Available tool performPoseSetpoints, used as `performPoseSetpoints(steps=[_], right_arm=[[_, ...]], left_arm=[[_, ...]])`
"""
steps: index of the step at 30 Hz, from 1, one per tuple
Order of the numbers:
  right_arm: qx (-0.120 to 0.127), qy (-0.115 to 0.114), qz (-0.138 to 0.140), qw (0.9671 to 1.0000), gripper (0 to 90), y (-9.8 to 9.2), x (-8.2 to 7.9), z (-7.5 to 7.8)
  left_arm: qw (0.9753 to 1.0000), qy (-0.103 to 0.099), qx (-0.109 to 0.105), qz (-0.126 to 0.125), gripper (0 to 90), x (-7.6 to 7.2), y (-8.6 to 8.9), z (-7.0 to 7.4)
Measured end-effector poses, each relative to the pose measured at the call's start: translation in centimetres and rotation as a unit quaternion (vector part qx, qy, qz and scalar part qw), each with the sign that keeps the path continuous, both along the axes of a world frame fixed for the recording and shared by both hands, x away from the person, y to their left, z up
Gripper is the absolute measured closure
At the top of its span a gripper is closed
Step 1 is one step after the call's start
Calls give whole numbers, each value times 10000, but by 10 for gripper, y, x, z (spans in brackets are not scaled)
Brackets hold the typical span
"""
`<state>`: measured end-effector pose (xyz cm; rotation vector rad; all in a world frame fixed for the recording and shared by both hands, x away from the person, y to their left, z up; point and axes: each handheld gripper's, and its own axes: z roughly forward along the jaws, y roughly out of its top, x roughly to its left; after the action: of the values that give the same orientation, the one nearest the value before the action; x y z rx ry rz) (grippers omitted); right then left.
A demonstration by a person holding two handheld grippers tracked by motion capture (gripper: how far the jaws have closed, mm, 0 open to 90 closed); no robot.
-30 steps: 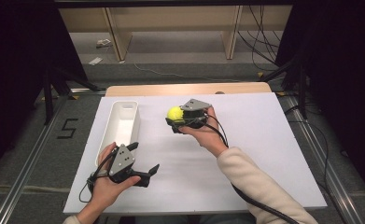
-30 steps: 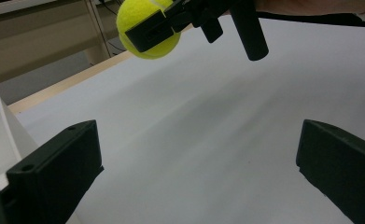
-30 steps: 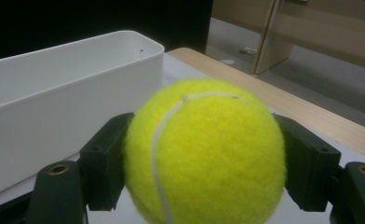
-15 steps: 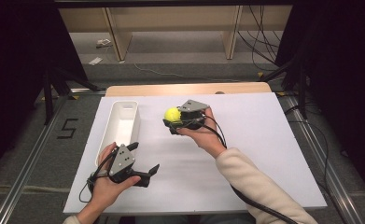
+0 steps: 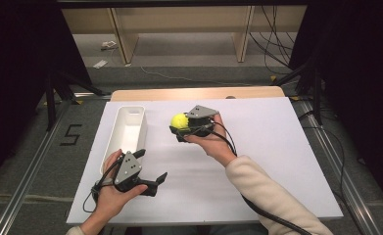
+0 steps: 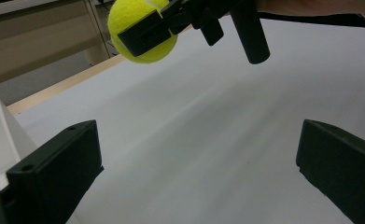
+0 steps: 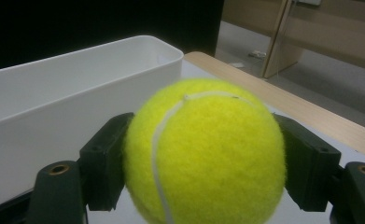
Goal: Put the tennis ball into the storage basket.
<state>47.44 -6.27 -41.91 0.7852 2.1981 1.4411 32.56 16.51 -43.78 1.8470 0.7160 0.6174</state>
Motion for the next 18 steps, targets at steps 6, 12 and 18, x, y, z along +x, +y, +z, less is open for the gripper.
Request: performPoseSetpoints(steps=[6, 12, 18], right_arm=[[-3, 0, 33, 10000, 272, 1, -1, 0], [7, -24, 65, 10000, 272, 4, -3, 1], [-2, -27, 107, 9999, 272, 6, -5, 2]], left_arm=[[10000, 2, 4, 6, 0, 0, 0, 0], [10000, 13, -5, 4, 0, 0, 0, 0], [10000, 4, 7, 0, 0, 0, 0, 0]])
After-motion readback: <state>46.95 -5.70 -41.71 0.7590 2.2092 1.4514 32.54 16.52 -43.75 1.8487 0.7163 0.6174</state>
